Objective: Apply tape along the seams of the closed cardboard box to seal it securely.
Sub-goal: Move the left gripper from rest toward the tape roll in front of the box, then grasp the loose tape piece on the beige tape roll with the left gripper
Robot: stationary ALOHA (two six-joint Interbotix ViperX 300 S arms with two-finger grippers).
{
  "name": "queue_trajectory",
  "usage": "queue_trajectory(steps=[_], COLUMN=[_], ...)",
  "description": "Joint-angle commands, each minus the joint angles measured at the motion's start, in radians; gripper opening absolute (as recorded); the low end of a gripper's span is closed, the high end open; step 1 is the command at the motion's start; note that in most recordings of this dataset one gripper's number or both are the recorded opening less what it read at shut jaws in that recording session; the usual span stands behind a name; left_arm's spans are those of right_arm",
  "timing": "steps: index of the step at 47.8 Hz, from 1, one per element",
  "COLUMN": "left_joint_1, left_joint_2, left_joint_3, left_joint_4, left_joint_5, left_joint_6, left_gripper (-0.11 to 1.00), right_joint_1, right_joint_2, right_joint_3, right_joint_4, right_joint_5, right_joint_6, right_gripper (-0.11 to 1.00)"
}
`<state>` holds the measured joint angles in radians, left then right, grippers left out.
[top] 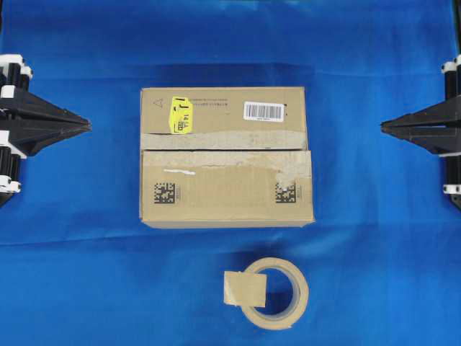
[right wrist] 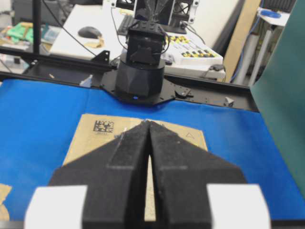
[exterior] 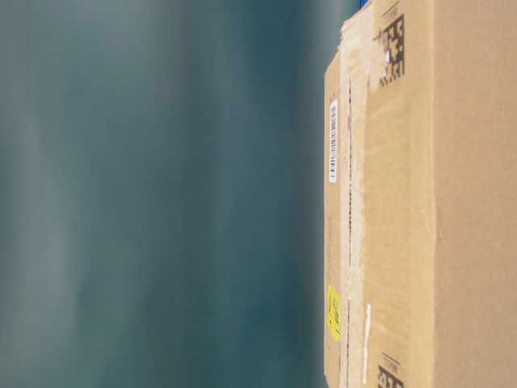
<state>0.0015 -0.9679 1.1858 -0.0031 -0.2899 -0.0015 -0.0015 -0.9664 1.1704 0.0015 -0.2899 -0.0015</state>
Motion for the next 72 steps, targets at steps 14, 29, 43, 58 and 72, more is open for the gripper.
queue_trajectory(steps=[14, 29, 43, 58, 72], left_joint_1=[-0.095, -0.222, -0.350, -0.373, -0.420], left_joint_2=[0.114, 0.310, 0.520, 0.836, 1.088], left_joint_3=[-0.037, -0.074, -0.153, -0.293, -0.466], left_joint_4=[-0.009, -0.012, -0.015, -0.014, -0.026], left_joint_5=[-0.051, -0.137, -0.121, -0.110, -0.169], left_joint_6=[0.241, 0.609, 0.876, 1.126, 1.293], left_gripper=[0.00, 0.01, 0.20, 0.67, 0.65], right_joint_1=[-0.012, -0.015, -0.017, -0.015, -0.017], right_joint_2=[0.026, 0.049, 0.052, 0.052, 0.060], right_joint_3=[-0.043, -0.038, -0.048, -0.054, -0.051], right_joint_4=[-0.005, -0.005, -0.011, -0.023, -0.028], right_joint_5=[-0.014, -0.054, -0.063, -0.063, -0.058], right_joint_6=[-0.012, -0.003, -0.026, -0.037, -0.035], right_gripper=[0.00, 0.00, 0.00, 0.00, 0.00])
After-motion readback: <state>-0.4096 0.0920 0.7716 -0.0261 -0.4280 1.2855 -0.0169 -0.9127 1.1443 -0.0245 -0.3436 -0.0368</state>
